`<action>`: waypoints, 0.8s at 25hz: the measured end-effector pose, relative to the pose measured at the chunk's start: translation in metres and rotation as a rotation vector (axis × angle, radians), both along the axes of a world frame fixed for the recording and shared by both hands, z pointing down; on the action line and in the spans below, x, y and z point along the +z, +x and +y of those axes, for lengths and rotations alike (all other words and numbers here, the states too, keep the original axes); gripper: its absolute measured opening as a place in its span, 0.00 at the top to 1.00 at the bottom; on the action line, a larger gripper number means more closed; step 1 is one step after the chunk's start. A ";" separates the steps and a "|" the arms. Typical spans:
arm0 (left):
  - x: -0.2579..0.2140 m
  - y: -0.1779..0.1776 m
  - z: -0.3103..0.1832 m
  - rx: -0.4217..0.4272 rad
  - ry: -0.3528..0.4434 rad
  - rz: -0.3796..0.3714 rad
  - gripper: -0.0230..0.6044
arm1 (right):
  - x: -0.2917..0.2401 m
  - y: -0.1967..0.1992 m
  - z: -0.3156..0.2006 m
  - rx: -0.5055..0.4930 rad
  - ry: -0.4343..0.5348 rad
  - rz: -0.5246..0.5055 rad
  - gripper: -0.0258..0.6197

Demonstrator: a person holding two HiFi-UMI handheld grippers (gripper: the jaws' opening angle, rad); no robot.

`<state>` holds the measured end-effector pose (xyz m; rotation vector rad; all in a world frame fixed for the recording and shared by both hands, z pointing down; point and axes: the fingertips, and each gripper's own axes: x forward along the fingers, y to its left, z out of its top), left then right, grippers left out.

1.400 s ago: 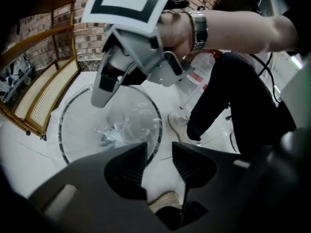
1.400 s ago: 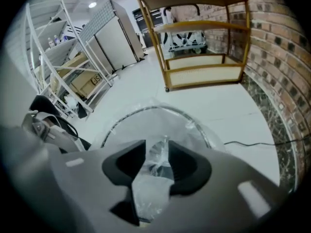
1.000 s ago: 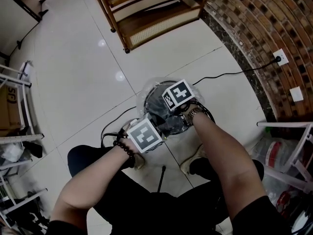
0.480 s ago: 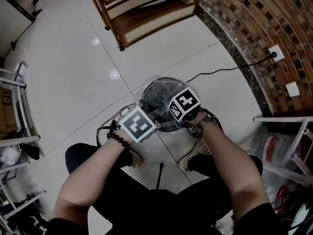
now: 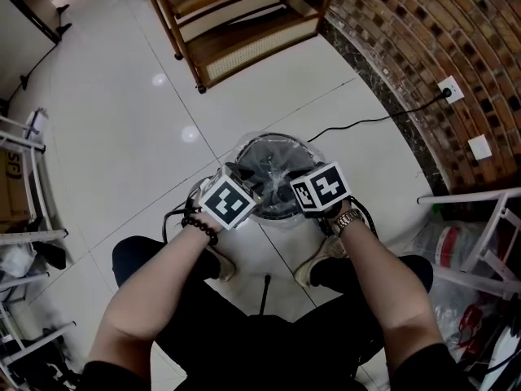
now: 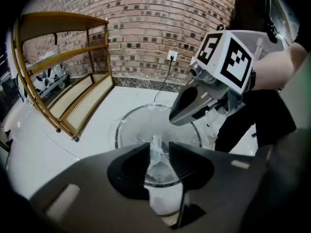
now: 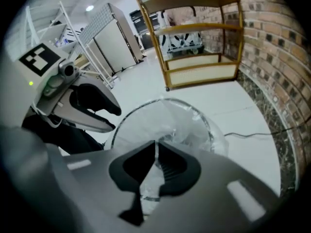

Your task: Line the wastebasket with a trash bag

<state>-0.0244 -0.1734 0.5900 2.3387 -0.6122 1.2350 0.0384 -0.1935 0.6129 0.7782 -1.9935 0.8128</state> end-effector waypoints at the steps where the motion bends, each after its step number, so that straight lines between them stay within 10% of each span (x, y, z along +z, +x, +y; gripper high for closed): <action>1: 0.001 0.005 0.000 0.010 0.010 0.011 0.77 | -0.003 0.001 -0.001 -0.013 0.030 0.013 0.95; 11: 0.000 0.030 -0.005 0.172 0.167 -0.065 0.92 | -0.017 0.002 0.006 -0.107 0.203 0.042 0.96; 20: -0.008 0.024 -0.013 0.097 0.186 -0.014 0.96 | -0.031 0.015 0.015 -0.008 0.325 -0.005 0.96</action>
